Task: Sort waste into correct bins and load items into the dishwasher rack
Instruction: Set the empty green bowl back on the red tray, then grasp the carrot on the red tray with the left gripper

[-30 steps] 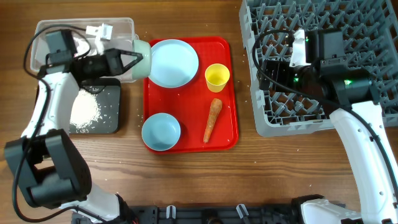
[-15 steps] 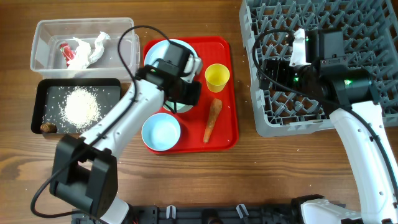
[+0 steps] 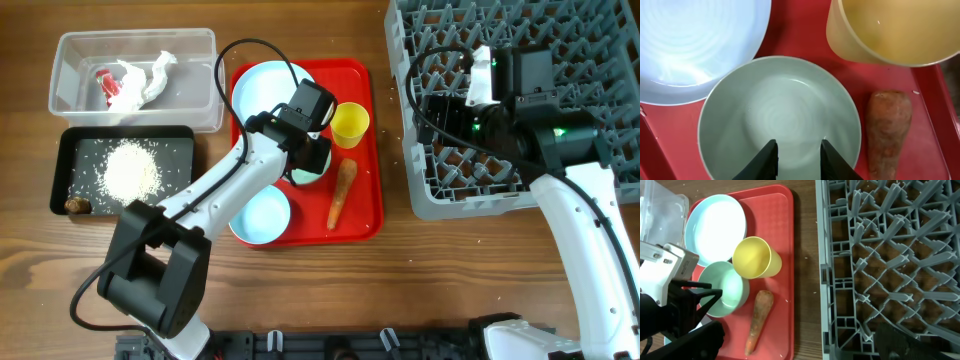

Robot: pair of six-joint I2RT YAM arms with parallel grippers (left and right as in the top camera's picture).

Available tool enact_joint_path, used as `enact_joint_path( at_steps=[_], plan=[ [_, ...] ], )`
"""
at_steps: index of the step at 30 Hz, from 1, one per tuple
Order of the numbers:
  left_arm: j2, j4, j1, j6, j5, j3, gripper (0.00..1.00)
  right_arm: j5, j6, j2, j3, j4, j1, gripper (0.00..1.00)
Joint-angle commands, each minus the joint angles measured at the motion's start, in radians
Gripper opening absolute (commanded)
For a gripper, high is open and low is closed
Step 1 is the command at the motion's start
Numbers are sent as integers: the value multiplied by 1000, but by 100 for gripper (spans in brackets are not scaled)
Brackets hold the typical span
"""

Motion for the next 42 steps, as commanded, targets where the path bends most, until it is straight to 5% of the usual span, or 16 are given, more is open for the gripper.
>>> enact_joint_path(
  at_steps=[1, 6, 11, 19, 28, 42],
  plan=[
    [-6, 0, -5, 2, 13, 3, 30, 0, 7, 6, 19, 3, -2, 100],
    [-69, -22, -12, 2, 109, 3, 40, 0, 7, 6, 19, 5, -2, 100],
    [-127, -84, -43, 3, 143, 3, 64, -1, 4, 18, 19, 8, 8, 100],
    [-128, -162, -106, 3, 221, 2, 73, -1, 8, 71, 19, 3, 40, 100],
    [-59, -106, -167, 3, 169, -2, 72, -1, 8, 77, 19, 0, 40, 100],
    [94, -34, -197, 244, 132, -2, 72, 0, 8, 77, 19, 1, 40, 100]
  ],
)
